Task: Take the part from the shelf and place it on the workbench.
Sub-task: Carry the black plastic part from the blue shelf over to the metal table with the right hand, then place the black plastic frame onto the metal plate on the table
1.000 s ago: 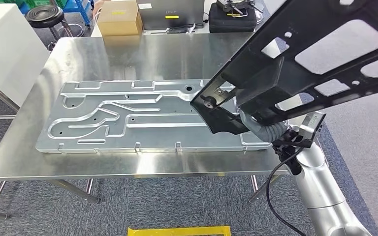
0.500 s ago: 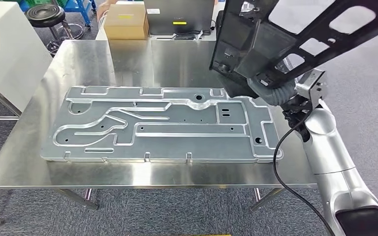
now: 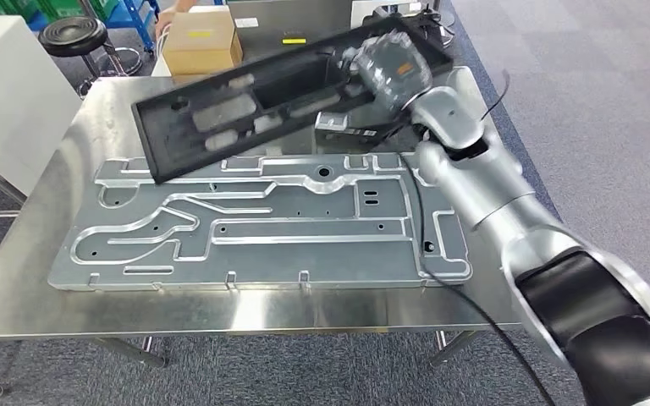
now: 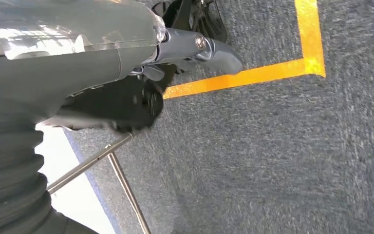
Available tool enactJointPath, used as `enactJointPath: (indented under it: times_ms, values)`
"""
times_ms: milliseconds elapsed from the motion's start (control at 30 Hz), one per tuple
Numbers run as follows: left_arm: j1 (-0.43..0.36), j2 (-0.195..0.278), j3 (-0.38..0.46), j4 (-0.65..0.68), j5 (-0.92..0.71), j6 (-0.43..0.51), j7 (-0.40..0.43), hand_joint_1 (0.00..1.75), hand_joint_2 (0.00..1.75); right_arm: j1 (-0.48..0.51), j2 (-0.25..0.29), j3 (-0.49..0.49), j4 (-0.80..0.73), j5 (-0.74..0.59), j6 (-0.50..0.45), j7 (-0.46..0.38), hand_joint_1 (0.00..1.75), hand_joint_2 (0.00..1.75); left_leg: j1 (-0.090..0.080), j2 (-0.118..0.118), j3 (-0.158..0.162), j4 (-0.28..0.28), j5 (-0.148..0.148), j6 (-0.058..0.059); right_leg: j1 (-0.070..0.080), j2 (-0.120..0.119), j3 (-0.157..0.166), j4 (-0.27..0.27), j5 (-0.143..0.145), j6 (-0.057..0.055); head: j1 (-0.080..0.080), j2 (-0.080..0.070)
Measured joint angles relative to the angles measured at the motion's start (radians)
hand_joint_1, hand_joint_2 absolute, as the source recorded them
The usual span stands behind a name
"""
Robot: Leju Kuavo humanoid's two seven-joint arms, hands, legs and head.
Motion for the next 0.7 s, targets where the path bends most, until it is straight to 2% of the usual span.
enactJointPath:
  times_ms: [33,67,133,167,233,333,400,467,500,533,567,633,700]
  values:
    - [0.001,0.0,-0.002,0.0,0.0,0.001,0.001,0.0,1.75,0.012,0.025,0.018,0.053,0.025,-0.018,0.014,1.75,1.75,0.0,0.0,-0.01,0.009,0.01,-0.001,0.0,-0.001,0.003,0.0,-0.002,0.0,0.0,0.0]
    - [0.003,0.0,-0.003,0.0,0.0,0.002,0.003,0.0,1.75,0.026,0.048,0.034,0.101,0.049,-0.029,0.03,1.75,1.75,0.001,0.0,-0.001,-0.022,0.038,0.0,0.001,-0.001,0.006,0.0,-0.004,0.001,0.0,0.0]
    - [0.006,0.0,-0.006,0.0,0.0,0.003,0.005,0.0,1.75,0.049,0.083,0.061,0.183,0.082,-0.041,0.056,1.75,1.75,0.001,0.002,0.051,-0.148,0.107,0.004,0.001,-0.002,0.012,0.0,-0.009,0.006,0.0,0.0]
    - [0.007,0.001,-0.007,0.0,0.0,0.004,0.006,0.0,1.75,0.056,0.097,0.072,0.222,0.091,-0.045,0.065,1.75,1.75,-0.001,0.002,0.077,-0.207,0.132,0.008,0.003,-0.003,0.012,0.002,-0.011,0.01,0.0,0.0]
    - [0.01,0.001,-0.01,0.0,0.0,0.004,0.011,0.0,1.75,0.068,0.119,0.083,0.277,0.096,-0.05,0.072,1.75,1.75,-0.003,0.003,0.099,-0.262,0.145,0.019,0.006,-0.003,0.01,0.002,-0.012,0.019,0.0,0.0]
    - [0.016,0.003,-0.012,0.0,0.0,0.01,0.014,0.0,1.75,0.08,0.144,0.086,0.334,0.092,-0.052,0.077,1.75,1.75,-0.003,0.002,0.104,-0.27,0.147,0.035,0.007,-0.003,0.01,0.005,-0.021,0.035,0.0,0.0]
    - [0.021,0.005,-0.012,0.0,0.0,0.012,0.01,0.0,1.75,0.082,0.155,0.086,0.361,0.091,-0.052,0.08,1.75,1.75,-0.001,0.003,0.111,-0.277,0.148,0.047,0.007,-0.003,-0.014,0.065,-0.059,0.043,0.0,0.0]
    - [0.025,0.008,-0.012,0.0,0.0,0.013,0.002,0.0,1.75,0.086,0.162,0.086,0.382,0.088,-0.052,0.081,1.75,1.75,-0.002,0.002,0.113,-0.277,0.146,0.054,0.006,-0.003,-0.076,0.192,-0.116,0.047,0.0,0.0]
    - [0.026,0.009,-0.012,0.0,0.0,0.013,-0.002,0.0,1.75,0.09,0.164,0.086,0.391,0.087,-0.051,0.08,1.75,1.75,-0.003,0.002,0.115,-0.277,0.145,0.056,0.006,-0.003,-0.106,0.247,-0.132,0.047,0.0,0.0]
    - [0.027,0.01,-0.012,0.0,0.0,0.013,-0.007,0.0,1.75,0.094,0.167,0.086,0.399,0.086,-0.051,0.08,1.31,1.31,-0.004,0.0,0.116,-0.277,0.144,0.058,0.006,-0.003,-0.122,0.273,-0.131,0.047,0.0,0.0]
    - [0.028,0.01,-0.012,0.0,0.0,0.013,-0.012,0.0,1.75,0.098,0.169,0.086,0.405,0.085,-0.051,0.079,0.87,0.87,-0.005,-0.001,0.118,-0.277,0.142,0.058,0.006,-0.003,-0.12,0.262,-0.112,0.044,0.0,0.0]
    - [0.028,0.011,-0.013,0.0,0.0,0.013,-0.017,0.0,1.75,0.099,0.173,0.085,0.414,0.085,-0.051,0.078,0.0,0.0,-0.006,-0.005,0.124,-0.276,0.138,0.057,0.009,-0.003,-0.067,0.142,-0.04,0.033,0.0,0.0]
    - [0.028,0.01,-0.015,0.0,0.0,0.013,-0.018,0.0,1.75,0.096,0.176,0.082,0.42,0.084,-0.05,0.077,0.0,0.0,-0.011,-0.006,0.126,-0.274,0.134,0.051,0.016,-0.004,-0.012,0.025,0.002,0.019,0.0,0.0]
